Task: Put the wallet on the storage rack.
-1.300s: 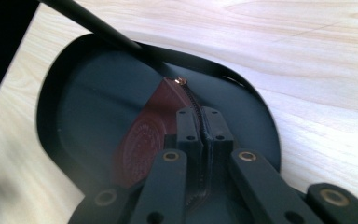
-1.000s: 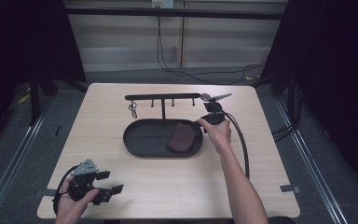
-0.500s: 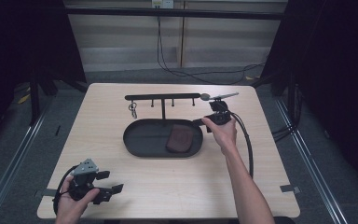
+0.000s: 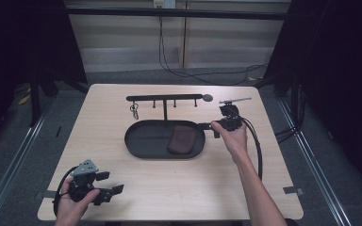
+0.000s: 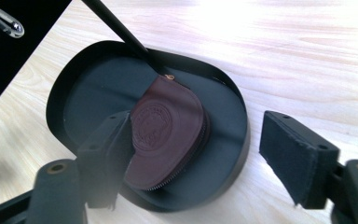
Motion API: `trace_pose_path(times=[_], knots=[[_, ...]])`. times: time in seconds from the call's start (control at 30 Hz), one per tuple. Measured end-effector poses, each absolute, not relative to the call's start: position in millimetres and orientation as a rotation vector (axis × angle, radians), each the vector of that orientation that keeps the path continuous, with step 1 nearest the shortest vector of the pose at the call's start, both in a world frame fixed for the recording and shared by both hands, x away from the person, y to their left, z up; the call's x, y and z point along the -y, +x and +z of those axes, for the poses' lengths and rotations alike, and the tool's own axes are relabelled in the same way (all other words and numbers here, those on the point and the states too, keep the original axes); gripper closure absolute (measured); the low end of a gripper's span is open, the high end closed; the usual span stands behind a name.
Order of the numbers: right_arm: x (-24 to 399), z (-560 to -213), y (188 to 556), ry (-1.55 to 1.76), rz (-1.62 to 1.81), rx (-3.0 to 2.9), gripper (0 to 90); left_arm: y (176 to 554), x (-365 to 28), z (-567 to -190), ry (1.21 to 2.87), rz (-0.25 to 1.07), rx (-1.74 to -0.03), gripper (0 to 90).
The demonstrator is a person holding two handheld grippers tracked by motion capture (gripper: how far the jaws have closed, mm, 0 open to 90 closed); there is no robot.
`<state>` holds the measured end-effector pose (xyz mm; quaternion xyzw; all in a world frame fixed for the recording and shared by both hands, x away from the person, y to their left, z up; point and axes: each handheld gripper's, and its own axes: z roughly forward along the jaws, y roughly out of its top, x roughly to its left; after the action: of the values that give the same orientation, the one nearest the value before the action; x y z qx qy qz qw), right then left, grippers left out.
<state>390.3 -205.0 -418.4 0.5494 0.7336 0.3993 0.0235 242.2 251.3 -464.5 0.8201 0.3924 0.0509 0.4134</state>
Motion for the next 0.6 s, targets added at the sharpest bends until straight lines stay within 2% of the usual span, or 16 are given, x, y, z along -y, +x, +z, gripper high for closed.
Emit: trace_pose_path(times=[0.33,0.6], knots=[[215.2,-416.5,366.2,1.655,1.28,-2.248,15.0,243.6,-253.0,-465.0,2.057,0.128,-1.002,18.7],[223.6,-414.5,346.5,1.628,1.257,-2.24,14.6,244.0,-253.1,-464.6,2.067,0.128,-1.003,18.5]])
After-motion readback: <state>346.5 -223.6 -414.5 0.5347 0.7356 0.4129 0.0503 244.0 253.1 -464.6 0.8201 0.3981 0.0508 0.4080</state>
